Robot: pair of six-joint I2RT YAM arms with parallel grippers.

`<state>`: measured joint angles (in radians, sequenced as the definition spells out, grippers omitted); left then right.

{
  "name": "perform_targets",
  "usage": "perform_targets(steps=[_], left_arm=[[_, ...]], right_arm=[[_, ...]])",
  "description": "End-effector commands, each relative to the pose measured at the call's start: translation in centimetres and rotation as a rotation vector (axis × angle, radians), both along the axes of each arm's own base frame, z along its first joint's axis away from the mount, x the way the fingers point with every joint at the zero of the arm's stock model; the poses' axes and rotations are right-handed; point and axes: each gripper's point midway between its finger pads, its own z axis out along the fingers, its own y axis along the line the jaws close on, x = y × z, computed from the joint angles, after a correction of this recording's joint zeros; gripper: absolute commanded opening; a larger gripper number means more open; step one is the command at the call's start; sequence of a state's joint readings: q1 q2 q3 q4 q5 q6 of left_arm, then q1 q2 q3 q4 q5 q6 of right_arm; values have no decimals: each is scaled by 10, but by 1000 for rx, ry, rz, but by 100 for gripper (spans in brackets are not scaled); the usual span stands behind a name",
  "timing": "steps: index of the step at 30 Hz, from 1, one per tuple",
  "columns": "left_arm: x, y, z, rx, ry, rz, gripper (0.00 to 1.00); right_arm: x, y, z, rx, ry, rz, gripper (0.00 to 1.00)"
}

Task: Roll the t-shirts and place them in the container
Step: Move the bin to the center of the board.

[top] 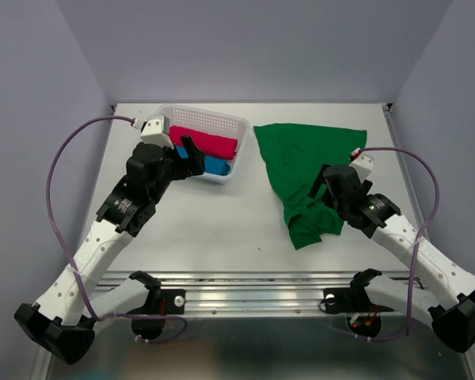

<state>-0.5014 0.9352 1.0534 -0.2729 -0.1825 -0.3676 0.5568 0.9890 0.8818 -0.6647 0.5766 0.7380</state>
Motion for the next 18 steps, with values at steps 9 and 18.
perform_targets(steps=[9, 18], left_arm=[[3, -9, 2, -14, -32, -47, 97], [-5, -82, -36, 26, 97, -229, 92]], right_arm=[[4, -2, 9, 34, -61, -39, 100], [6, 4, 7, 81, -71, -40, 100]])
